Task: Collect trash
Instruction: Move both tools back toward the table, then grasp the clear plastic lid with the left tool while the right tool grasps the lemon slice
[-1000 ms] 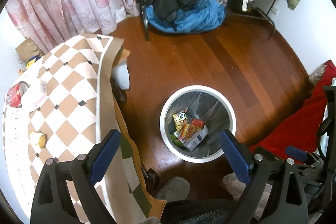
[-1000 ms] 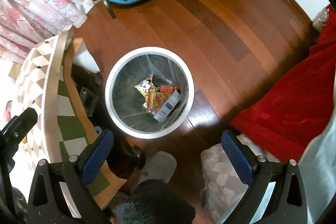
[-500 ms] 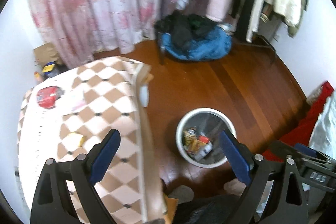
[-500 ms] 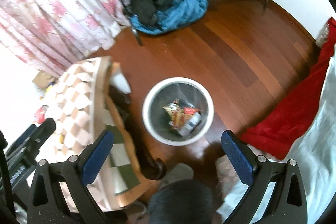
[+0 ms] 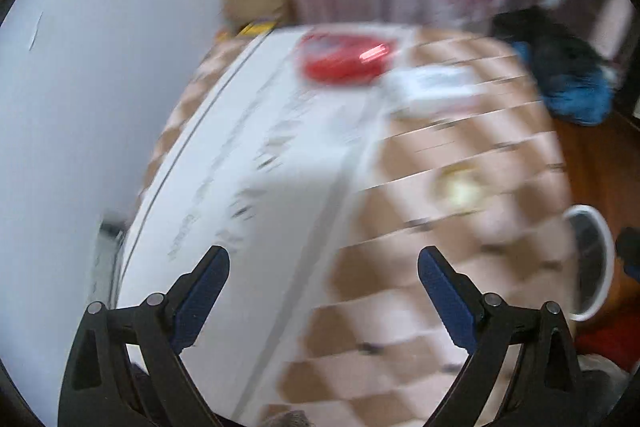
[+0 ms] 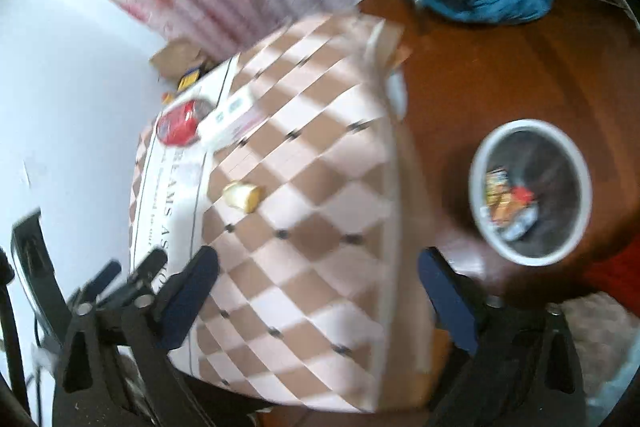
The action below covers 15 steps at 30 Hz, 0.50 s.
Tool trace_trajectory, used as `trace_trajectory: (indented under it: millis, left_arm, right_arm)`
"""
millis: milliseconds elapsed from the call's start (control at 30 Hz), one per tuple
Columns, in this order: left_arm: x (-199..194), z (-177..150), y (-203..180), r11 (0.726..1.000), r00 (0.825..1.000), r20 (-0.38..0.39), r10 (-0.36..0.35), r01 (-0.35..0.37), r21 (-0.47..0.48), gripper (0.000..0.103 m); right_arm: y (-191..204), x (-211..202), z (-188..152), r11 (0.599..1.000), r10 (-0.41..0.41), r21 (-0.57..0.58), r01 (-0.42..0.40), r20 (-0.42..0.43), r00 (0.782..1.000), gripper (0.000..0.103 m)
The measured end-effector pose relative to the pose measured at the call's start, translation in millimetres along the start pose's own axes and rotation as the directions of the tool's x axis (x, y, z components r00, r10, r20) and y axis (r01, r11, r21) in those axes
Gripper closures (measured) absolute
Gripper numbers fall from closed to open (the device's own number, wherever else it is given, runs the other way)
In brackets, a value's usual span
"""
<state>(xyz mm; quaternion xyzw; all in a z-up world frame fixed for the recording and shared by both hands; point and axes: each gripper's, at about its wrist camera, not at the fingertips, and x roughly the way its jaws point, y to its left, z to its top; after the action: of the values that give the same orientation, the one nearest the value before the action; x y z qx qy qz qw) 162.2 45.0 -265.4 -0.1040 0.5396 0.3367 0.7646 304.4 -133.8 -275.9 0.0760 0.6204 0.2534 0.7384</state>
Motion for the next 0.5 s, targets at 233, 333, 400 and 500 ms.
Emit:
trace_trajectory:
  millis: [233,333,400,500]
  left_arm:
    - [63,-11,51,0.997,0.994,-0.103,0.029,-0.036,-0.064,0.007]
    - [67,-5,53,0.997,0.994,-0.110,0.011,-0.019,-0.068,0.006]
    - [69,3,53,0.998,0.994,-0.105,-0.002,-0.005,-0.064,0.006]
    - [72,21,48,0.998,0.995,-0.090,-0.031,0.027,-0.048,0.007]
  right_arm:
    - [38,100,21,0.995,0.053,0.085,-0.045,-0.087,0.995,0.044]
    - [44,120,28,0.994,0.043,0.106,-0.035,-0.078,0.996,0.066]
    - [49,128,29,0.994,0.044,0.099,-0.036,-0.082,0.996,0.087]
    - [57,126,34,0.999,0.027,0.042,-0.024,-0.068,0.997,0.092]
